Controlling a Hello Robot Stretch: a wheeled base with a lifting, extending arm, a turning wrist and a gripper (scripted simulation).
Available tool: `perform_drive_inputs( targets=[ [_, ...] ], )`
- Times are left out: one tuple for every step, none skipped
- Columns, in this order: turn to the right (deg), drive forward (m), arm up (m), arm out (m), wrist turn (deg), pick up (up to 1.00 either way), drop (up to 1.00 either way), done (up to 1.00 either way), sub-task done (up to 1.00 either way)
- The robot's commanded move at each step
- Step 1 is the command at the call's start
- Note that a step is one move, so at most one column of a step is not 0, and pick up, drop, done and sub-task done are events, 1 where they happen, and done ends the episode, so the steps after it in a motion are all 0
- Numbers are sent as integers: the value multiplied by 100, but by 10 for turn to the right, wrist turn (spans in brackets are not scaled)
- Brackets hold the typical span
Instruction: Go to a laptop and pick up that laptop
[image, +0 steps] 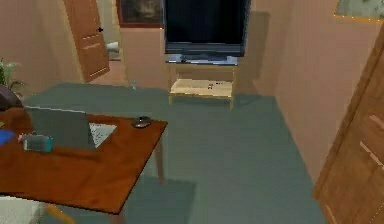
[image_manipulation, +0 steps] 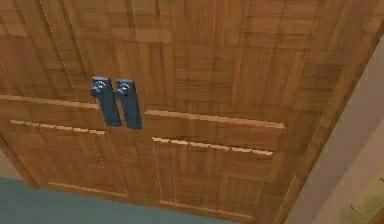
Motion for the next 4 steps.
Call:
perform_drive_inputs(
  targets=[
    [-90,0,0,0,0,0,0,0,0],
    [0,35,0,0,0,0,0,0,0],
    [-450,0,0,0,0,0,0,0,0],
    [-450,0,0,0,0,0,0,0,0]
  ],
)
